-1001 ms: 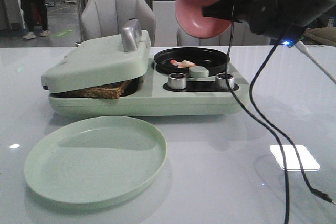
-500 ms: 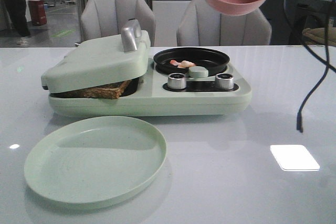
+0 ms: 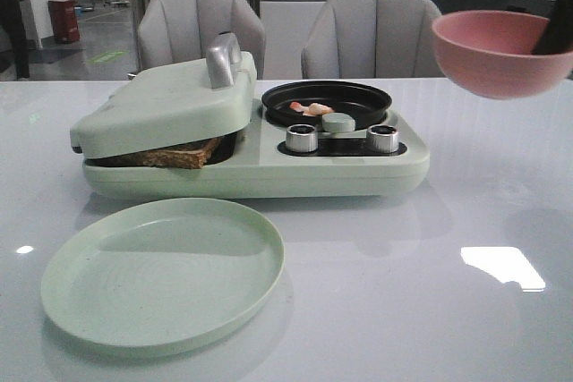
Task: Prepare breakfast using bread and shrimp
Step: 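Carry the empty pink bowl back and lower it onto the table, then open the right gripper and withdraw it from the bowl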
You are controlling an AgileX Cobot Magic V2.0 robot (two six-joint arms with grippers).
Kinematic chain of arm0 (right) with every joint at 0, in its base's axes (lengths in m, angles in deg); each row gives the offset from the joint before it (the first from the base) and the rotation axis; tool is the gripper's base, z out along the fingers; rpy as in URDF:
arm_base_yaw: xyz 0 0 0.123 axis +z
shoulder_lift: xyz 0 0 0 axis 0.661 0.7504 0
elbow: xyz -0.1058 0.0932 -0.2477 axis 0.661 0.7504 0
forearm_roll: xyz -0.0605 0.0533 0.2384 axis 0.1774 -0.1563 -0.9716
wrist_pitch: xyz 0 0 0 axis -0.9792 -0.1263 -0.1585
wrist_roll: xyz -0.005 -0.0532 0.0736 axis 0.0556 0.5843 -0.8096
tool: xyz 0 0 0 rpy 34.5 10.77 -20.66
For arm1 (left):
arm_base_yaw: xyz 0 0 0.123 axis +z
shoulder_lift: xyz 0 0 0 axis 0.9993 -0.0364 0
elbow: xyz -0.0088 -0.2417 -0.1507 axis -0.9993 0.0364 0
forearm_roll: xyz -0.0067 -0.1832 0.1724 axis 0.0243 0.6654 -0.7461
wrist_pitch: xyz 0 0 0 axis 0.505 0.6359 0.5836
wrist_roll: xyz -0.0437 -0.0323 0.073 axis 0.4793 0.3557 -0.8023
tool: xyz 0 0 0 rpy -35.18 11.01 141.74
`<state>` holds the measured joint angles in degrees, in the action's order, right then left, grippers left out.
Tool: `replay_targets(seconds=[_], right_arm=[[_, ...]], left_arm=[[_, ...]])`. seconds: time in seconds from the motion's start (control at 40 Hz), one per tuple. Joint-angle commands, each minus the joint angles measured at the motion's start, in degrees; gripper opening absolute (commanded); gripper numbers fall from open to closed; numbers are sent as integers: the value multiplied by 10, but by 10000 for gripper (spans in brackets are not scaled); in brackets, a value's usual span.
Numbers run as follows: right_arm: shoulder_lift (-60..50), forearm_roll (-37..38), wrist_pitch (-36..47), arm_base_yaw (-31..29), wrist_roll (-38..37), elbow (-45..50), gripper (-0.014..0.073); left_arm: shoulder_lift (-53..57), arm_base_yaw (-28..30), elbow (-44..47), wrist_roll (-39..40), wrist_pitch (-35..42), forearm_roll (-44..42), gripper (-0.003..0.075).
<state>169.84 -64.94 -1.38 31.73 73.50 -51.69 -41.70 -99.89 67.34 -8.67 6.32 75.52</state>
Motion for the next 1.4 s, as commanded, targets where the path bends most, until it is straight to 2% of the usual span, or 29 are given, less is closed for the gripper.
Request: replay_targets(seconds=[0.0, 0.08, 0.3, 0.6, 0.7, 0.88, 0.95, 1.15, 1.38], right_arm=[[-30, 43, -4, -9, -13, 10, 141], [-30, 55, 9, -9, -17, 34, 141], [-5, 31, 68, -8, -19, 81, 141], [42, -22, 87, -1, -13, 87, 144], [48, -22, 99, 8, 6, 87, 193], [48, -15, 108, 10, 7, 85, 400], [45, 6, 90, 10, 7, 76, 460], [-6, 67, 42, 10, 7, 53, 470], [-117, 66, 44, 25, 7, 53, 470]], left_arm=[[-7, -2, -14, 6, 44, 10, 113], [-7, -2, -14, 6, 44, 10, 113], [-7, -2, -14, 6, 44, 10, 113], [-7, -2, -14, 6, 44, 10, 113], [-7, -2, -14, 6, 44, 10, 113], [-7, -2, -14, 6, 44, 10, 113], [-7, -2, -14, 6, 44, 10, 113], [-7, -2, -14, 6, 44, 10, 113], [-7, -2, -14, 6, 44, 10, 113]])
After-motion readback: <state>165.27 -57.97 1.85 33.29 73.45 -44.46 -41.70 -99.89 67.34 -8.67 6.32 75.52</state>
